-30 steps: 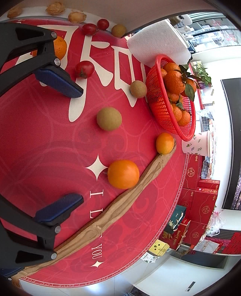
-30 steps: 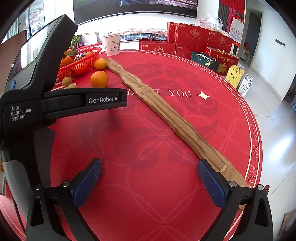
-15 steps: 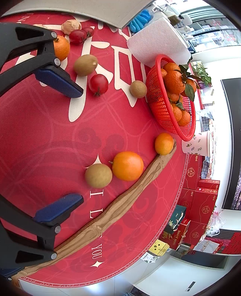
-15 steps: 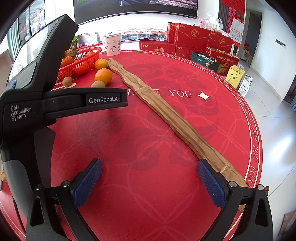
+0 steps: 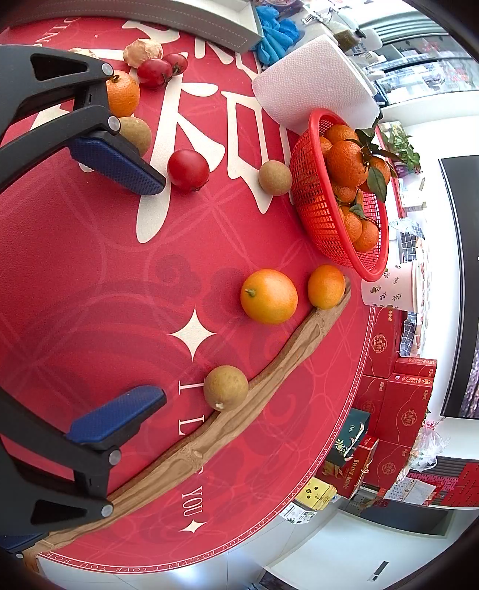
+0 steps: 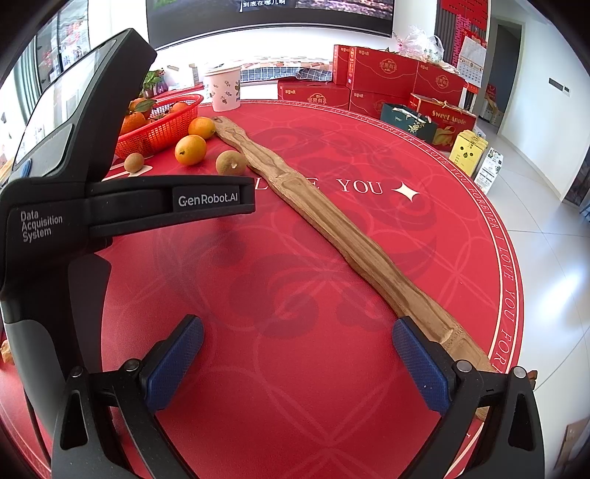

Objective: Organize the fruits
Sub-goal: 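Move both tools toward the scattered fruits on the red tablecloth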

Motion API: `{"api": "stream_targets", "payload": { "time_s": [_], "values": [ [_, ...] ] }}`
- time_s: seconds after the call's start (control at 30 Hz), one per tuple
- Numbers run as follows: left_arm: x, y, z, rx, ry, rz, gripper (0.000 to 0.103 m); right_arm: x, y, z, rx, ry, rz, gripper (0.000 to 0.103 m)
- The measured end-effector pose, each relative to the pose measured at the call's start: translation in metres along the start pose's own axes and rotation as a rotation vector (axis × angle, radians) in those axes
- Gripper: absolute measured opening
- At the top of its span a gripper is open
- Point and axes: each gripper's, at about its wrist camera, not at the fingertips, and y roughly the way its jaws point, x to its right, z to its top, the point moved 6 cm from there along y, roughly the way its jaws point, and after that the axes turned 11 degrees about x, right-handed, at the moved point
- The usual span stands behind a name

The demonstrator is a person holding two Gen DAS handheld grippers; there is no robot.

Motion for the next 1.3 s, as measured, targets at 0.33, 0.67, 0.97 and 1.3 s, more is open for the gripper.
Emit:
{"api": "stream_targets", "payload": {
  "time_s": [0.33,0.67,0.97,1.3],
  "values": [
    [0.000,0.000,0.000,0.000,0.000,0.000,0.103,-0.001,0.000,-0.001,0.002,-0.009,0.009,0.103],
    [0.000,0.000,0.000,0.000,0.000,0.000,0.103,-0.002,0.002,-0.001,-0.003,-0.007,0.009,0.103],
    [0.000,0.001,0.000,0.000,-0.004,0.002,0.103,-0.002,0.001,-0.001,0.003,-0.010,0.012,0.103],
    [-0.047,-0.081,0.006,0.209,0.079,0.050,0.103,-0.004,0.001,-0.001,0.005,-0.015,0.017,0.103]
  ]
}}
